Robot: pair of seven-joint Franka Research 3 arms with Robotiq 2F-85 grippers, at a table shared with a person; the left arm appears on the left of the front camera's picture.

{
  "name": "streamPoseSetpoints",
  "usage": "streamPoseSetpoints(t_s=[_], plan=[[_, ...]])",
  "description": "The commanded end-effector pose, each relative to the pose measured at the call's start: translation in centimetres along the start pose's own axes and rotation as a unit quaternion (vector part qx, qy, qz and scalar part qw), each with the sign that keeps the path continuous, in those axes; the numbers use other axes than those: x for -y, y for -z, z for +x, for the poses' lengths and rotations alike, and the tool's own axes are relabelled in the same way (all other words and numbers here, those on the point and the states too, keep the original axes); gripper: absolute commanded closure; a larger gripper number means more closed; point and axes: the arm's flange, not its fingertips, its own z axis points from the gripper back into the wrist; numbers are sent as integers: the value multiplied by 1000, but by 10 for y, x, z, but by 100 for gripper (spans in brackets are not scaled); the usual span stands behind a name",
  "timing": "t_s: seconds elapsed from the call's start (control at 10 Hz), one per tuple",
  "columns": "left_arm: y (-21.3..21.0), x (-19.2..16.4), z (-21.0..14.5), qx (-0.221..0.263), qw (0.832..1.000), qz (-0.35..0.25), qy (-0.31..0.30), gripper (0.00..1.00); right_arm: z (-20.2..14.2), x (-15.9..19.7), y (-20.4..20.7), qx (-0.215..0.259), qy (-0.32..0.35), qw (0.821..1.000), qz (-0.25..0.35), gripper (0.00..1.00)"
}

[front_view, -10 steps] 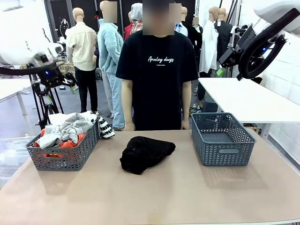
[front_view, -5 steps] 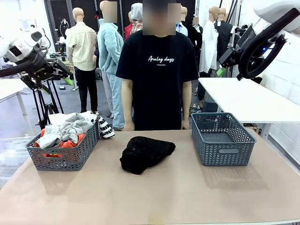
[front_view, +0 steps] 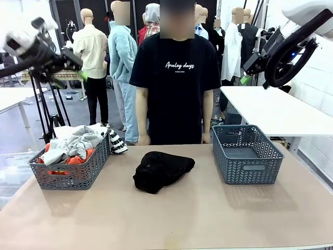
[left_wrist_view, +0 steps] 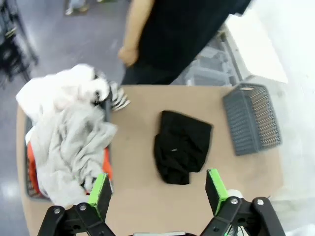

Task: Sort the tops and bottoms.
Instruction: Lift clothes from the center of the table with your right hand.

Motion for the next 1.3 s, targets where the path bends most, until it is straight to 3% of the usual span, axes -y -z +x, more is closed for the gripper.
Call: streamPoseSetpoints(t_s=[0.0, 0.3, 0.5, 0.7, 0.8, 1.0, 1.1, 1.2], plan=[[-37, -5, -26, 47, 994, -89, 50, 0, 2, -2, -1, -9, 6, 1000, -10, 0], [-25, -6, -24, 11, 994, -67, 82, 0, 2, -2, -1, -9, 6, 1000, -10, 0], [-17, -1, -25, -33, 987, -52, 146, 0, 2, -2, -1, -9, 6, 1000, -10, 0], [-20, -3, -27, -18, 988, -59, 141, 0, 2, -2, -1, -9, 6, 1000, -10, 0], [-17, -8, -25, -34, 989, -37, 139, 0, 2, -2, -1, -9, 6, 1000, -10, 0], [-10, -1, -31, -24, 990, -57, 127, 0, 2, -2, -1, -9, 6, 1000, -10, 0], [-10, -1, -31, -24, 990, -57, 127, 0, 0, 0, 0, 0, 0, 1000, 0, 0], [-10, -1, -31, -24, 990, -57, 127, 0, 3, -12, -21, 42, -14, 999, 0, 0]])
